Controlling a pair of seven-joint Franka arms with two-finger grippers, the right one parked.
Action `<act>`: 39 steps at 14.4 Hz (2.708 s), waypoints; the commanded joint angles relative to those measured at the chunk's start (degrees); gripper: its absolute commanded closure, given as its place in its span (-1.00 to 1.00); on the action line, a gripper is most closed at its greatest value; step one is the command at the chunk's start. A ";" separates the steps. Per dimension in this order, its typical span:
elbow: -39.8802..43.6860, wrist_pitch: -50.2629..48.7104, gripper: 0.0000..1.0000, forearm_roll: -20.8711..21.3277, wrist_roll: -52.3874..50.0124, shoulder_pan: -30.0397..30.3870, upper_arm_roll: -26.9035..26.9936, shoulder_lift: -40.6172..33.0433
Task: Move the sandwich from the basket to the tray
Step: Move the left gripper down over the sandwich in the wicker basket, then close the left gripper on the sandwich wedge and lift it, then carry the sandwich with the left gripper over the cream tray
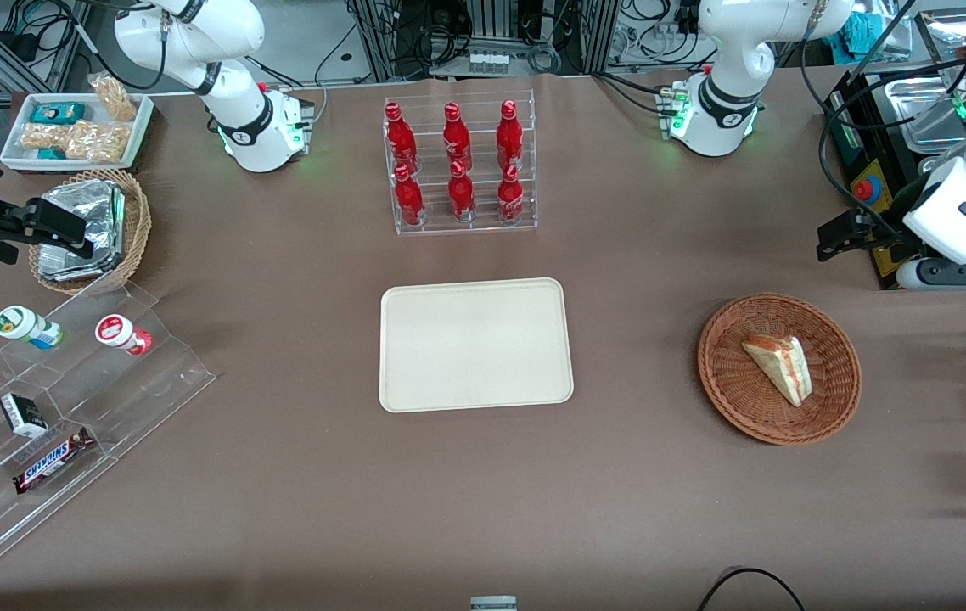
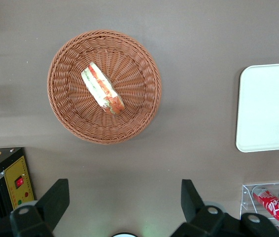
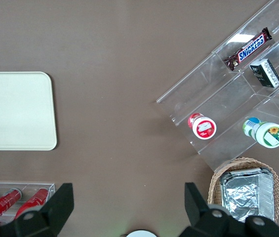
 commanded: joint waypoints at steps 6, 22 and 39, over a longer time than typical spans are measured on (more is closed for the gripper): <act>-10.64 13.41 -1.00 2.92 2.28 3.18 0.78 5.29; -29.30 51.60 -0.91 1.69 -37.01 4.06 0.78 16.89; -8.31 20.21 1.00 2.87 -25.05 -12.79 -8.00 16.72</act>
